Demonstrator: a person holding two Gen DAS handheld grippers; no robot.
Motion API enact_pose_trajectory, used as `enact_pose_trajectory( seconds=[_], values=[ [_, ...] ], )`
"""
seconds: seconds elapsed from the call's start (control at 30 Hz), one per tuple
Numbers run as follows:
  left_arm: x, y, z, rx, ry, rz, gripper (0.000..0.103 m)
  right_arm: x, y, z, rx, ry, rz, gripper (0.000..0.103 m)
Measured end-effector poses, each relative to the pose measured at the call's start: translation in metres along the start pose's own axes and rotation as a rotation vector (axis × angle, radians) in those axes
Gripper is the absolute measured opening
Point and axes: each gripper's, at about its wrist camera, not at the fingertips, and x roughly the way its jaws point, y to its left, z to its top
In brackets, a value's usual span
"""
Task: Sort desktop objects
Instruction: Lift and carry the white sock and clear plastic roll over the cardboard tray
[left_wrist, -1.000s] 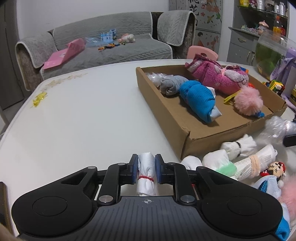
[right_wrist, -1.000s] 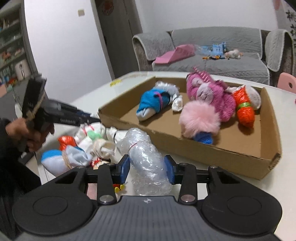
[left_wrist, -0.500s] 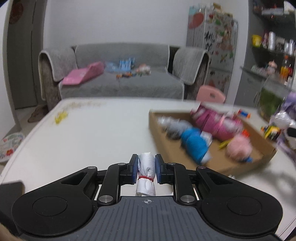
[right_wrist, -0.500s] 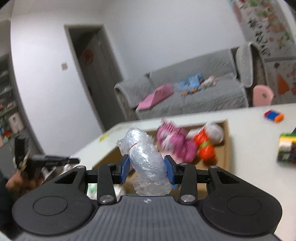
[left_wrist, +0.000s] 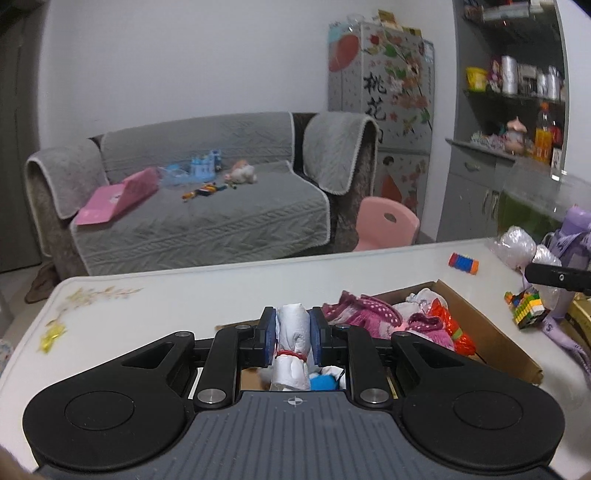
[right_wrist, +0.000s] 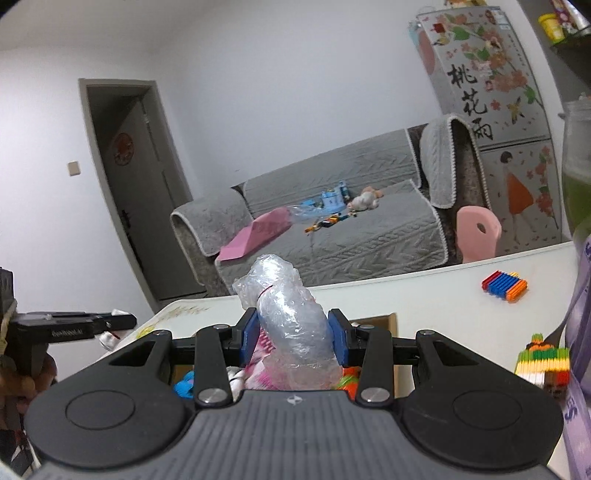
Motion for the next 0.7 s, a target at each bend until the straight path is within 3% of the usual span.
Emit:
enact_pose_trajectory(
  seconds=[0.27,0.7],
  values=[
    [0.049,-0.015,-0.005,-0.040,0.126,-0.056,0.024,0.005,-0.010,-0.016,0.035,0.052,-0.042,0.037],
    [0.054,-0.056,-0.050,0.028,0.266,-0.145,0.024,0.006,0.012,-0.038,-0.034,0.197,-0.087,0.037]
  ],
)
